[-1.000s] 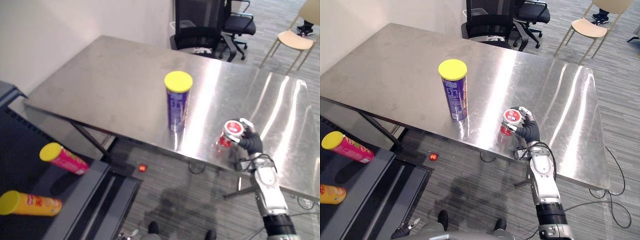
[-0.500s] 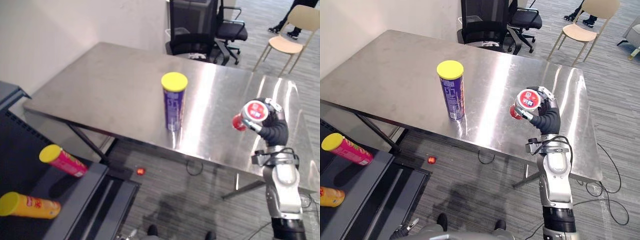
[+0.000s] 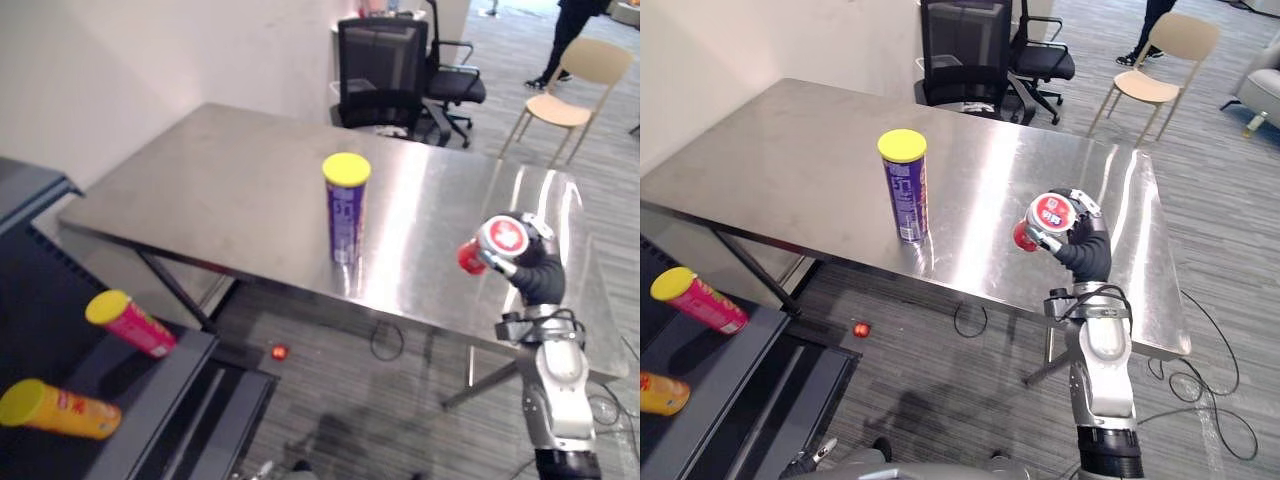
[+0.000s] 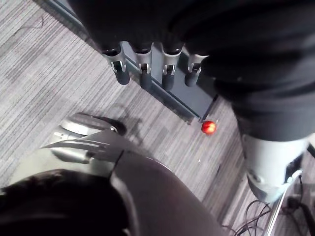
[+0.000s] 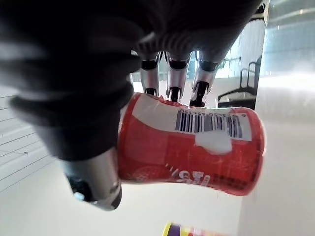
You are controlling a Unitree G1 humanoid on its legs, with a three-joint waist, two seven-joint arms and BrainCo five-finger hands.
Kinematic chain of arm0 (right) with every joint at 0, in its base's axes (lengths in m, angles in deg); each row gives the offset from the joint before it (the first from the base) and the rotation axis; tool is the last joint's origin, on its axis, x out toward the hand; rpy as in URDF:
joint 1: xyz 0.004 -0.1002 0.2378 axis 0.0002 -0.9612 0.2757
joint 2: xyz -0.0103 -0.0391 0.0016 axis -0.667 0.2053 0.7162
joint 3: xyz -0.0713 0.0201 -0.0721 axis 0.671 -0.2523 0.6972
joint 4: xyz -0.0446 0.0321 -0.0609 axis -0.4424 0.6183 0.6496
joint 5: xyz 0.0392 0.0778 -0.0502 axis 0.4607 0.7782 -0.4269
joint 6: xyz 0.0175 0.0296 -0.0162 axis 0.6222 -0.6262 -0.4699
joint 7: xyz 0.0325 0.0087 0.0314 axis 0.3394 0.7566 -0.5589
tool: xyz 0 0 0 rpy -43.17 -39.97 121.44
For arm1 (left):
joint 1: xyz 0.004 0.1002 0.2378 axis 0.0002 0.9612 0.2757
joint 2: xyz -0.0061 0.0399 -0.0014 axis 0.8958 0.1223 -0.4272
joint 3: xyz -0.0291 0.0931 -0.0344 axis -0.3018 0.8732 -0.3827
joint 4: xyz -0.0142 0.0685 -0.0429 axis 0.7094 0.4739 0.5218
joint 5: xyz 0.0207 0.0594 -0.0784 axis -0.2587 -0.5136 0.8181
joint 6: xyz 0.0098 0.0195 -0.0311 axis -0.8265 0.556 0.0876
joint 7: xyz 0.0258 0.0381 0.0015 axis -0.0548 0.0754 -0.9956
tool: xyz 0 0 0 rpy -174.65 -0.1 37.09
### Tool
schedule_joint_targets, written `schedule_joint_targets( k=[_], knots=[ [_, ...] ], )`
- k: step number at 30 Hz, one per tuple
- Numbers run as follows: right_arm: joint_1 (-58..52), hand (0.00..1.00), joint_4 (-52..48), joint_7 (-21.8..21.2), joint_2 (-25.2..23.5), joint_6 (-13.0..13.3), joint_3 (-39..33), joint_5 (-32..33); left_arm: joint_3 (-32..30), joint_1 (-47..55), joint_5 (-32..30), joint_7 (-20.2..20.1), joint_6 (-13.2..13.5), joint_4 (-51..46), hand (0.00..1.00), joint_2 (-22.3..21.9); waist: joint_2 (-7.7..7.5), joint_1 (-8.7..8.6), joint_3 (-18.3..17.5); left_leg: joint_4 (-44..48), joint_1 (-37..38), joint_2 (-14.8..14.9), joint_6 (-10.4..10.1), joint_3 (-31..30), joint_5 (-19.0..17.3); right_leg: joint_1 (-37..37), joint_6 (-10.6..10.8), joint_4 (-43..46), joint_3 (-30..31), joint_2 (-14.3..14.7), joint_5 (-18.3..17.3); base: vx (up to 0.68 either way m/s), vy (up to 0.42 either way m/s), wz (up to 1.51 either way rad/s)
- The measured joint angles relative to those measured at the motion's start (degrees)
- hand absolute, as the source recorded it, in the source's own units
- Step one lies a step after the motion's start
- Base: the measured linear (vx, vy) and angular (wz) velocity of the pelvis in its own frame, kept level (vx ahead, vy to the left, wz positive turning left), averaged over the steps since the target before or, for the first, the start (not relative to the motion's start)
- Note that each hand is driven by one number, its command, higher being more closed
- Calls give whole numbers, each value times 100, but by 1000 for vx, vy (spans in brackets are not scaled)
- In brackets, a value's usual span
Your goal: Put the gum and the chips on the shelf.
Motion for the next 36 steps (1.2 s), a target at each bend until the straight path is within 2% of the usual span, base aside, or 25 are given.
schedule_joint_targets(
  k=[3, 4, 5, 7, 8, 9, 10, 11, 12, 13, 14, 15, 16, 17, 18, 20, 22, 23, 26, 28, 31, 33, 36],
  knots=[
    [85, 100, 166, 8, -57, -1, 281, 101, 4, -37, 210, -2, -29, -29, 0, -51, 123, 32, 68, -135, -316, 25, -84, -575, 251, -28, -88, 108, -558, 60, -155, -162, -98, 96],
    [105, 100, 166, 11, -32, -2, 303, 140, 7, -37, 207, 0, -28, -58, 0, -126, 196, 45, 76, -353, -470, 24, -79, -826, 400, -125, -138, 227, -857, 62, -222, -154, -114, 108],
    [157, 100, 168, 13, -22, -8, 303, 140, 3, -34, 205, 2, -29, -68, 0, -142, 241, 110, 98, -562, -491, 90, -45, -827, 427, -237, -211, 348, -1027, 59, -269, -148, -151, 122],
    [250, 100, 171, 18, -33, -19, 305, 139, -4, -26, 206, 4, -44, -3, 0, -132, 206, 169, 103, -1026, -523, 252, 629, -239, 51, -218, -355, 135, -1382, 71, -197, -104, -131, 106],
    [378, 100, 170, 22, -24, -9, 233, 136, -111, -64, 213, 3, -45, 16, 0, -89, 80, 158, 112, -675, -749, 304, 732, 460, 124, -252, -406, 76, -1691, -121, -187, -110, -74, 124],
    [450, 100, 170, 74, -26, -13, 65, 127, -165, -50, 211, 3, -49, 17, 0, -136, 138, 152, 103, 197, -1006, 385, 1018, 1088, 369, -335, -437, 314, -1992, -312, -195, -93, -45, 122],
    [453, 100, 170, 111, 20, -13, -17, 127, -219, -19, 211, 3, -48, 17, 0, -184, 205, 131, 102, 585, -1019, 395, 1168, 1351, 562, -309, -439, 410, -2102, -348, -215, -41, -57, 136],
    [448, 100, 158, 173, 114, 1, -162, 127, -224, 28, 209, 4, -48, -40, 0, -282, 418, 77, 86, 637, -1099, 366, 1061, 1720, 1058, -264, -422, 596, -2304, -338, -279, -24, -62, 134],
    [440, 100, 177, 192, 154, 1, -281, 123, -200, 21, 209, 4, -43, -115, 0, -355, 451, 27, 96, 522, -1167, 310, 1186, 1798, 1309, -279, -503, 622, -2327, -356, -337, -116, -68, 185],
    [417, 100, 188, 252, 131, -8, -530, 99, -322, -23, 210, -9, -11, -265, 0, -304, 323, -53, 43, -277, -1029, 66, 1182, 1776, 1792, -305, -587, 99, -2379, -252, -303, -228, -80, 171],
    [399, 100, 176, 292, 74, -7, -601, 49, -518, -96, 211, 6, -65, -157, 0, -345, 355, -3, 54, 728, -951, 402, 1144, 2481, 764, -197, -485, 51, -2780, -273, -150, -228, -82, 143],
    [352, 100, 149, 300, 59, -5, -592, 34, -521, -58, 206, 1, -78, -137, 0, -365, 325, -10, 73, 974, -825, 496, 1038, 2647, 530, -183, -488, 100, -2878, -307, -151, -163, -59, 115],
    [201, 100, 119, 300, 72, -6, -640, 22, -584, -1, 197, -31, -98, -50, 0, -393, 342, -76, 62, 1065, -501, 613, 799, 2804, 335, -100, -487, 129, -3129, -362, -151, -71, 12, 87],
    [116, 100, 108, 303, 78, -7, -705, 19, -611, 19, 191, -46, -125, -23, 0, -399, 379, -108, 39, 1009, -334, 666, 707, 2812, 290, -64, -473, 138, -3249, -367, -141, -101, 89, 118],
    [-15, 100, 92, 311, 73, -9, -824, 17, -668, 54, 174, -60, -148, 20, 0, -407, 491, -176, -30, 736, -105, 742, 523, 2792, 193, -19, -441, 174, -3514, -368, -122, -119, 184, 100],
    [-102, 100, 90, 349, 14, -33, -1026, -13, -720, 73, 134, -64, -159, 17, 0, -396, 651, -203, -123, 111, 16, 632, 320, 2896, 91, -35, -352, 195, -3833, -395, -4, -151, 287, 90],
    [-135, 100, 89, 353, -118, -40, -1058, -82, -757, 81, 90, -56, -160, 16, 0, -366, 586, -214, -127, -237, 27, 512, 215, 2939, 105, -41, -326, 186, -4015, -450, 101, -127, 255, 57],
    [-151, 100, 88, 341, -233, -67, -988, -106, -787, 110, 55, -45, -162, 15, 0, -348, 437, -179, -129, -479, 26, 337, 228, 2936, 212, -81, -330, 172, -4103, -545, 241, -124, 256, 38],
    [-151, 100, 43, 347, -377, -75, -866, -196, -763, 224, -134, -34, -215, 21, 0, -366, 310, -181, -167, -896, 129, -9, 415, 2902, 402, -104, -329, 181, -4137, -756, 459, -90, 224, 19],
    [-150, 100, 44, 365, -375, -80, -849, -204, -762, 211, -144, -8, -236, 16, 0, -349, 290, -186, -159, -963, 133, -140, 465, 2851, 434, -105, -312, 210, -4138, -880, 557, -48, 156, 13],
    [-148, 100, 98, 398, -377, -110, -772, -327, -770, 199, -151, 10, -231, 16, 0, -307, 177, -172, -91, -1046, 142, -256, 551, 2790, 490, -106, -345, 314, -4136, -1018, 612, -35, 123, 13],
    [-148, 100, 159, 397, -377, -168, -630, -427, -862, 202, -124, 11, -241, 23, 0, -256, 45, -76, -22, -1096, 192, -275, 582, 2792, 513, -107, -339, 291, -4064, -1012, 651, -13, 49, -2],
    [-147, 100, 168, 336, -378, -216, -520, -428, -986, 211, -74, 14, -239, 9, 0, -258, -2, 47, -9, -1313, 241, -290, 564, 2781, 563, -106, -339, 254, -3941, -962, 651, -30, 1, -2]
  ],
)
